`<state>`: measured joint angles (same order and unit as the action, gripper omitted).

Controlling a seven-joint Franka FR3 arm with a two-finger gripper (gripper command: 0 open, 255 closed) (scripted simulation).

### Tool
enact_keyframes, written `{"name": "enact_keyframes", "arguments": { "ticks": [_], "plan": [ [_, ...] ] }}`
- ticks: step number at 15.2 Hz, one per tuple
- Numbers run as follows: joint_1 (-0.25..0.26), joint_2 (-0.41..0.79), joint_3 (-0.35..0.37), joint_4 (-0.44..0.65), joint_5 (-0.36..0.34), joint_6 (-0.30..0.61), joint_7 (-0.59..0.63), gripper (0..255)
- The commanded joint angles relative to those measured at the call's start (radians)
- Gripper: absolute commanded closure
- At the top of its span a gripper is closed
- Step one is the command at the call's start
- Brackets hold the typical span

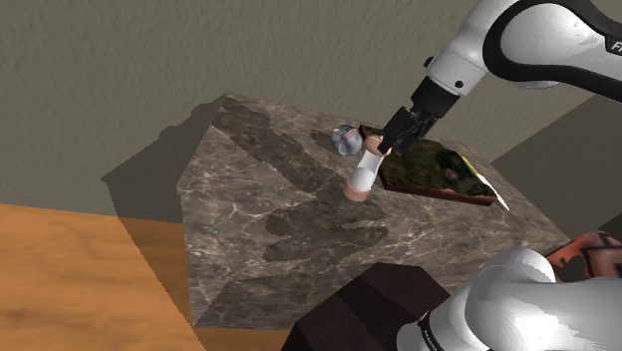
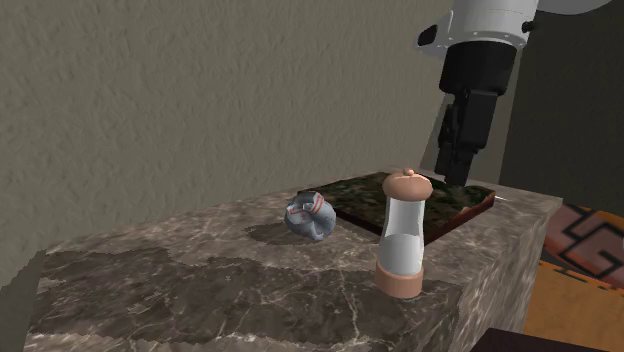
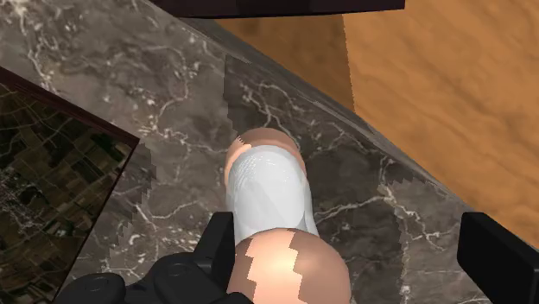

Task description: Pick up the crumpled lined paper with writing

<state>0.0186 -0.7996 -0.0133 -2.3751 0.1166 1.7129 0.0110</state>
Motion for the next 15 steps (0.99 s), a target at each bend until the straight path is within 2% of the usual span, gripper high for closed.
{"name": "enact_keyframes", "arguments": {
  "ticks": [1,8,15],
  "plan": [
    [0.0,0.0,0.0,0.0,0.0,0.0,0.0,0],
    [-0.048,0.189,-0.011,0.03,-0.077,0.207,-0.02,0],
    [-0.096,0.398,-0.024,0.117,-0.154,0.382,-0.017,0]
  ]
}}
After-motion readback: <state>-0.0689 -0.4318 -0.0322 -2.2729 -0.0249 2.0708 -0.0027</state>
